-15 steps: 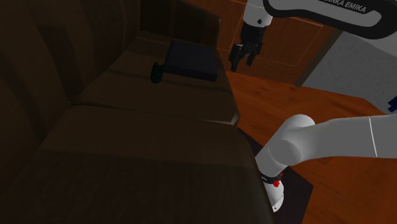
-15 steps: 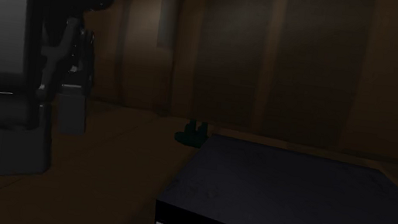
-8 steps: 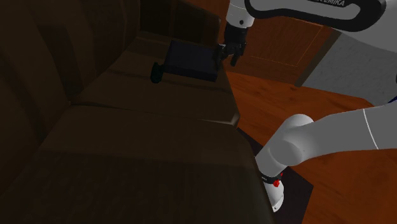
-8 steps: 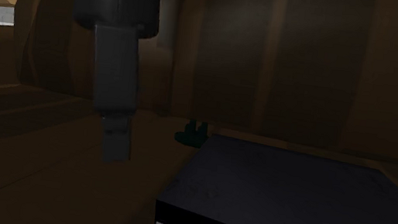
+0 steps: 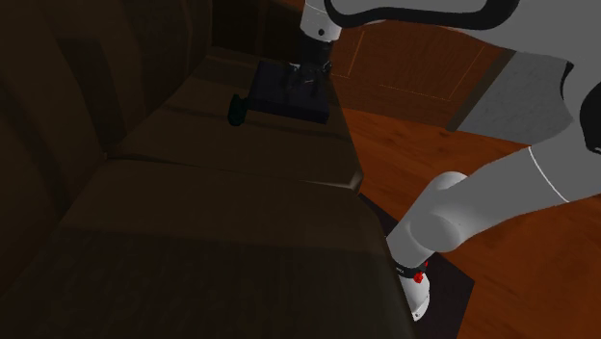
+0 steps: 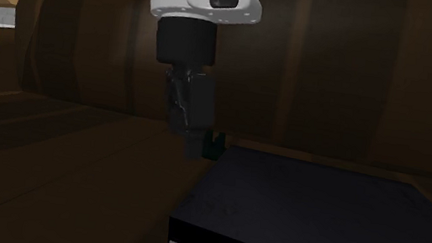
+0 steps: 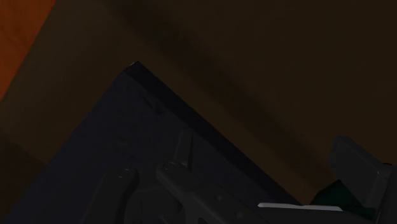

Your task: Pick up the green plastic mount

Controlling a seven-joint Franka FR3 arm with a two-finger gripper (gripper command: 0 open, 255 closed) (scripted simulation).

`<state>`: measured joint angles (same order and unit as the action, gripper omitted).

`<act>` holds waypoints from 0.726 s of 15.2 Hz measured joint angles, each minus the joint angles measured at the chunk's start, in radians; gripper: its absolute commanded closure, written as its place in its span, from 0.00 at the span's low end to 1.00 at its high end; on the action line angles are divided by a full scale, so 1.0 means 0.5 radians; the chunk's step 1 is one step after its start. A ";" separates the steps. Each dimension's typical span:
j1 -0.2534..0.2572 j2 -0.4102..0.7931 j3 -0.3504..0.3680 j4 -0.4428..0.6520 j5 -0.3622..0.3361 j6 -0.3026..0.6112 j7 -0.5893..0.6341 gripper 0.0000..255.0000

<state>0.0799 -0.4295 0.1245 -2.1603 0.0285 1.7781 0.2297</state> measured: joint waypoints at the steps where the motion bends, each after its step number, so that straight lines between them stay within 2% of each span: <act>1: 0.011 0.064 0.015 0.051 0.018 0.029 0.013 0.00; 11: 0.107 0.615 0.137 0.483 0.136 0.311 0.087 0.00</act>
<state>0.1337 -0.1222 0.1928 -1.9190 0.0968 1.9338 0.2734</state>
